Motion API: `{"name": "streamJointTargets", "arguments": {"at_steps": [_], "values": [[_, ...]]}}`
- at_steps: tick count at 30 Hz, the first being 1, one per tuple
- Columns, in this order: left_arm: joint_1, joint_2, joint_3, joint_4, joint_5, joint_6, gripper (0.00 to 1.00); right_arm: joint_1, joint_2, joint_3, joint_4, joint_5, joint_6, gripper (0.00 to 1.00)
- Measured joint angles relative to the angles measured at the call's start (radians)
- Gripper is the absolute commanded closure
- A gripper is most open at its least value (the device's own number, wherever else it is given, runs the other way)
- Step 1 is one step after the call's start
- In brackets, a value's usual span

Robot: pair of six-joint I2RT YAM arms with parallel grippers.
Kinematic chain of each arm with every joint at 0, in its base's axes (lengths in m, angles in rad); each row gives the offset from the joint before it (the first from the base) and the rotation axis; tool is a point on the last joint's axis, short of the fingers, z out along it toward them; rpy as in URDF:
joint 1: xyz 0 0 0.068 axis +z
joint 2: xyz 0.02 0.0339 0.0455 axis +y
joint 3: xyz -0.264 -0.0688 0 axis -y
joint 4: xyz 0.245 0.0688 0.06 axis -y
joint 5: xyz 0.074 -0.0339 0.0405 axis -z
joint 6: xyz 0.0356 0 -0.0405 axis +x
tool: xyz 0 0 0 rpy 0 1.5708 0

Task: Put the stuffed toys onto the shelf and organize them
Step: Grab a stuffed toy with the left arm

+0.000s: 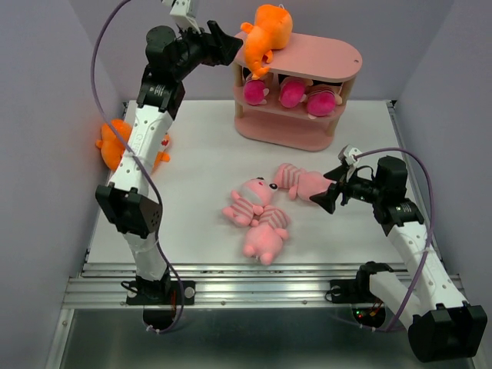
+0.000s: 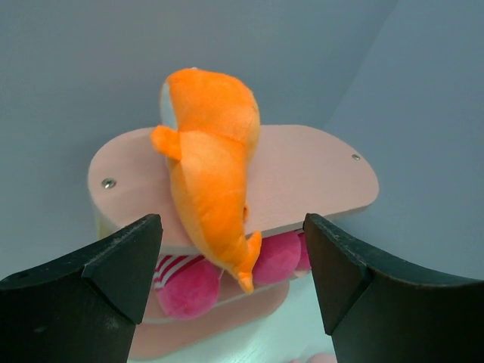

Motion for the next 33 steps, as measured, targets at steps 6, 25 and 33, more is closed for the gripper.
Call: {"name": "streamJointTargets", "arguments": {"at_steps": [6, 25, 33], "values": [[0.036, -0.32, -0.436, 0.018, -0.221, 0.073, 0.16, 0.0, 0.0, 0.0, -0.016, -0.005, -0.013, 0.0], [0.489, -0.489, -1.242, 0.098, -0.443, -0.014, 0.19, 0.0, 0.007, 0.0, -0.049, -0.025, -0.036, 0.0], [0.488, -0.298, -1.152, 0.089, -0.516, 0.036, 0.19, 0.0, 0.007, 0.0, -0.05, -0.025, -0.04, 0.0]]}}
